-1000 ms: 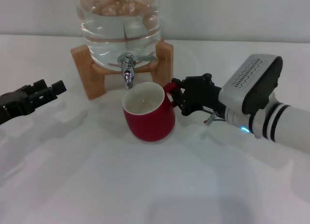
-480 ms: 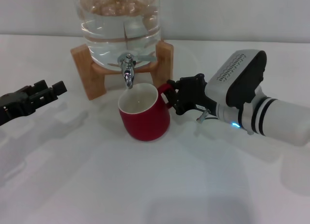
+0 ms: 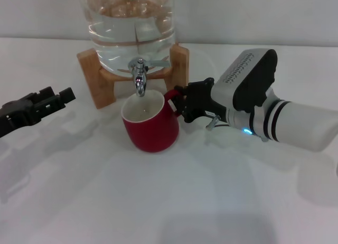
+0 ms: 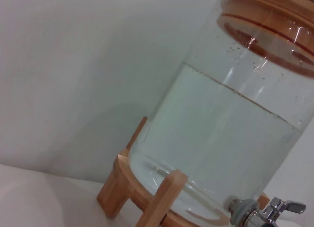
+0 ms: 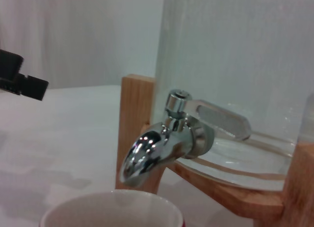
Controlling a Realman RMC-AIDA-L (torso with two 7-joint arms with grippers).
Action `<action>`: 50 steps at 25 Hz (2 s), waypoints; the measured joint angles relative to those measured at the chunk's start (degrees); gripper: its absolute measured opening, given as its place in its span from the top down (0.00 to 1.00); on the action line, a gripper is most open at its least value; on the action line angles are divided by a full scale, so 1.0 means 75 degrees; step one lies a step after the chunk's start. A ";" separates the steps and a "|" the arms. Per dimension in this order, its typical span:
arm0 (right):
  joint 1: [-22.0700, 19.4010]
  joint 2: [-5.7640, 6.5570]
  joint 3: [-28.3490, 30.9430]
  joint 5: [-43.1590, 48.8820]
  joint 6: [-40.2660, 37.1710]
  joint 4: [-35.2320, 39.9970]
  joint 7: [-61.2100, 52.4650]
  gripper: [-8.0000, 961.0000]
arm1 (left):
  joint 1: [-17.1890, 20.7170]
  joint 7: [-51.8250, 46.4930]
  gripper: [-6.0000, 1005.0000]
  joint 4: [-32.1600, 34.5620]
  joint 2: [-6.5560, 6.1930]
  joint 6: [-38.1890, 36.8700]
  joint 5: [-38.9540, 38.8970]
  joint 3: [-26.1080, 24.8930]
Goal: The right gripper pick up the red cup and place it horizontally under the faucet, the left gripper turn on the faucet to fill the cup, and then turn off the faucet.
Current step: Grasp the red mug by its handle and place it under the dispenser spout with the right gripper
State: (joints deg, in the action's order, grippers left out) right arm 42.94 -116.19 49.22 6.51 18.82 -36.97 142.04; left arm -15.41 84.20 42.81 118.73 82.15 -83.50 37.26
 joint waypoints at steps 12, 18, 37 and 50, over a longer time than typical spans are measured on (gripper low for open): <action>0.0055 0.0002 0.0131 -0.0187 0.0135 0.0383 0.0049 0.86 | -0.0010 -0.0019 0.14 0.0000 0.0014 -0.0023 -0.0012 0.0000; 0.0075 0.0001 0.0011 -0.0188 0.0148 0.0359 0.0093 0.86 | -0.0050 -0.0032 0.14 0.0000 0.0013 -0.0040 -0.0014 0.0000; 0.0248 0.0001 -0.0031 -0.0175 0.0022 0.0447 0.0116 0.84 | -0.0055 -0.0048 0.14 0.0014 0.0013 -0.0055 -0.0058 -0.0012; 0.0335 0.0000 -0.0290 -0.0232 0.0008 0.0397 0.0057 0.85 | -0.0055 -0.0047 0.14 0.0009 0.0013 -0.0054 -0.0059 -0.0012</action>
State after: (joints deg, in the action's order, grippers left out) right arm 45.46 -116.19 47.05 4.76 18.88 -33.99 142.47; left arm -15.82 83.85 42.87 118.82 81.74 -83.94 37.17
